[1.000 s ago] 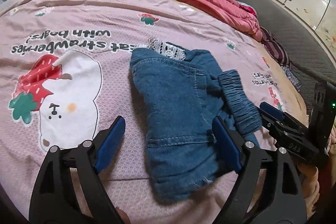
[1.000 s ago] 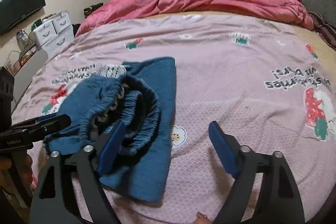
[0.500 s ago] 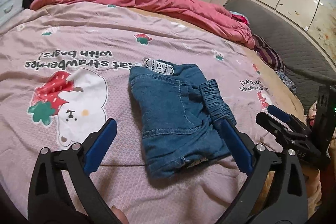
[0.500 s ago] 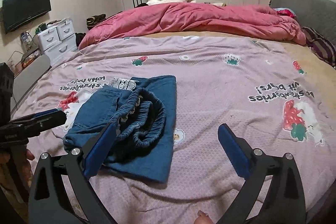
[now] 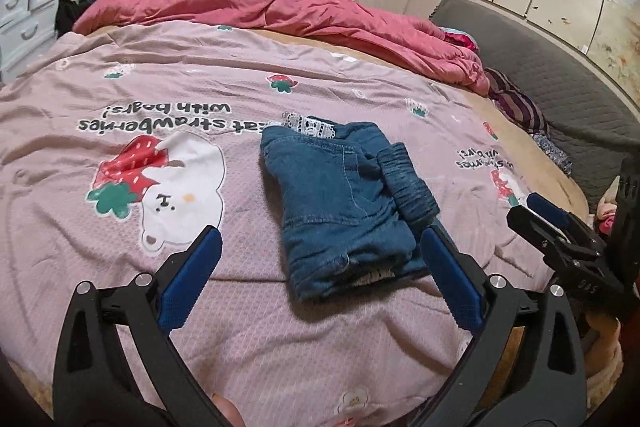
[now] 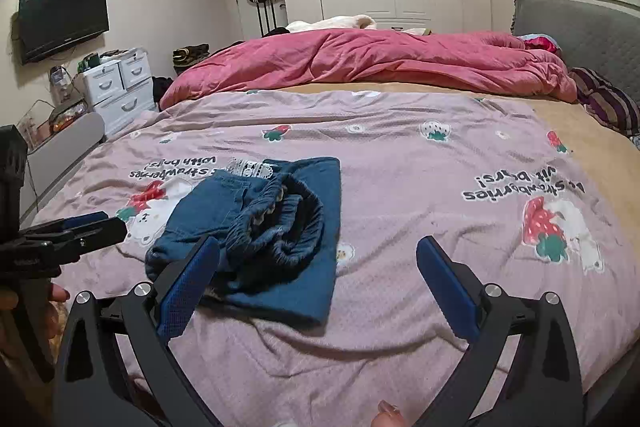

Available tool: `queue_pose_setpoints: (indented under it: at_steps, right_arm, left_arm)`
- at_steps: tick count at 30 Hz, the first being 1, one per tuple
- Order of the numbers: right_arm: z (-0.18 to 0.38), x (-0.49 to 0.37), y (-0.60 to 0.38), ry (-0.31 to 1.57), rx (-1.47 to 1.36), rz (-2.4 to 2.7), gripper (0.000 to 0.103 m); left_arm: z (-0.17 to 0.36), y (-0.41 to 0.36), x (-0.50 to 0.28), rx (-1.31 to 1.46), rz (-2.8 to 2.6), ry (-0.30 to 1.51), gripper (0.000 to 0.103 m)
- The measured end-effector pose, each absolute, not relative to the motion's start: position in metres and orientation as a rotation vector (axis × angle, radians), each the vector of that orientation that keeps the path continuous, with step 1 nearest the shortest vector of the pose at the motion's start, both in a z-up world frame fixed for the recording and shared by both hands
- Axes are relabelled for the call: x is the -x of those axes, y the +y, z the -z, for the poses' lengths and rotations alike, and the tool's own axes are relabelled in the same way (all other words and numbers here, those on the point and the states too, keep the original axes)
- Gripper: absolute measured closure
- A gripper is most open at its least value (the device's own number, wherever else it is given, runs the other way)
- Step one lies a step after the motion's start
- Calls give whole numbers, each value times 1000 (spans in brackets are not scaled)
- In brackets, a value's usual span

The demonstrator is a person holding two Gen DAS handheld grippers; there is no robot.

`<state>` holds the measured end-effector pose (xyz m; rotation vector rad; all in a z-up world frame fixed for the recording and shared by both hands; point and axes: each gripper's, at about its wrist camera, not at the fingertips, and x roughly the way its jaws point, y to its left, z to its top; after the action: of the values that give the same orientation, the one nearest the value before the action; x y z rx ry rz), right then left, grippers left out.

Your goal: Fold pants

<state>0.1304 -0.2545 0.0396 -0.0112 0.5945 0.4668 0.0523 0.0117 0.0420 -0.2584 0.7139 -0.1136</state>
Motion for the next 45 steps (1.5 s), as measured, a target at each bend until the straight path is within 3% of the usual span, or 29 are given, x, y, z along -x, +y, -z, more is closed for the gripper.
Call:
queue_pose_setpoints:
  at_steps: [20, 30, 45]
  right_arm:
    - [-21, -91, -261, 611, 17, -488, 5]
    - [14, -90, -254, 726, 62, -466, 5]
    - [24, -93, -251, 755, 50, -469, 5]
  left_arm:
    - [-9, -12, -11, 232, 110, 755, 10]
    - [19, -9, -12, 269, 84, 818, 10]
    - [22, -3, -14, 285, 57, 819, 10]
